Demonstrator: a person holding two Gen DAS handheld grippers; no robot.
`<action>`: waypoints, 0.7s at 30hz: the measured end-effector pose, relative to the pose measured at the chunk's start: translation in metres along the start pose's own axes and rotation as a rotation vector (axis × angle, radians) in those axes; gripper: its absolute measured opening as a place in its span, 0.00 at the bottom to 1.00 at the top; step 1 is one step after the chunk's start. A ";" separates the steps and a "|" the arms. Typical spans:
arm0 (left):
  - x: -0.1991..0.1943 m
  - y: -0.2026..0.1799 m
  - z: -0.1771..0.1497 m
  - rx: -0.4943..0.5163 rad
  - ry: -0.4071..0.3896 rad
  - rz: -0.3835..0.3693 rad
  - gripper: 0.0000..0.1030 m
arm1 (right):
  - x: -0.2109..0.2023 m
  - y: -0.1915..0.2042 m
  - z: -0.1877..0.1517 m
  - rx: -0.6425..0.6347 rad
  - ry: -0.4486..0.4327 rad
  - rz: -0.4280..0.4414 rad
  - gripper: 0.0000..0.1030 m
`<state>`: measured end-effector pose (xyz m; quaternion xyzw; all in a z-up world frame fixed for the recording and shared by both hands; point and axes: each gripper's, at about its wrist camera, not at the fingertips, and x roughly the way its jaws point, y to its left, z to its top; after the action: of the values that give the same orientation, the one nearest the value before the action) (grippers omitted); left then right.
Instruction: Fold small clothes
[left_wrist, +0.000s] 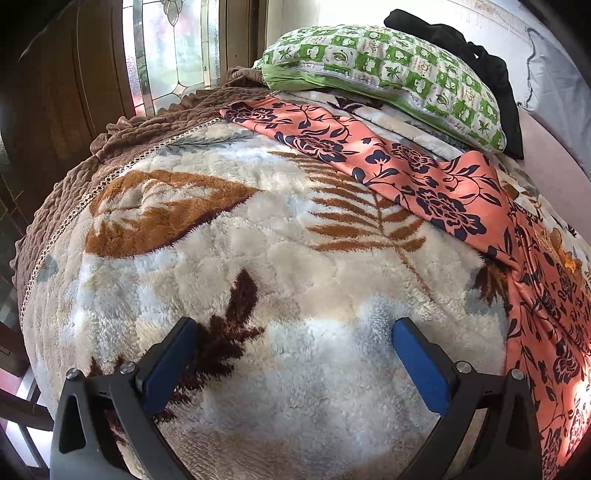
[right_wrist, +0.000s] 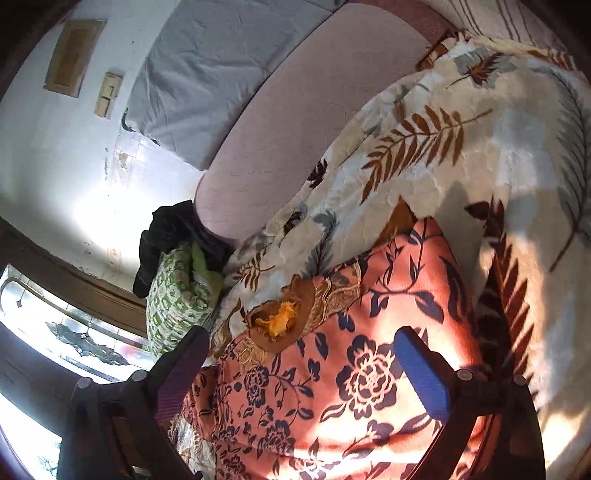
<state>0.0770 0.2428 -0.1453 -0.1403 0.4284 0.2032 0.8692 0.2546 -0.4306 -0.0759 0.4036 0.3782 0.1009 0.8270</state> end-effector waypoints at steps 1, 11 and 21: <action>0.001 0.001 0.001 -0.004 0.006 -0.001 1.00 | 0.015 -0.013 0.008 -0.015 0.008 -0.080 1.00; -0.022 0.014 0.056 -0.133 -0.015 -0.305 1.00 | -0.046 0.000 -0.057 -0.111 -0.027 -0.082 0.99; 0.101 0.056 0.178 -0.487 0.068 -0.514 0.88 | -0.035 -0.007 -0.178 -0.247 0.076 -0.186 0.99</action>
<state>0.2287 0.3905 -0.1248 -0.4535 0.3469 0.0693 0.8180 0.1034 -0.3465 -0.1315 0.2579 0.4295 0.0848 0.8613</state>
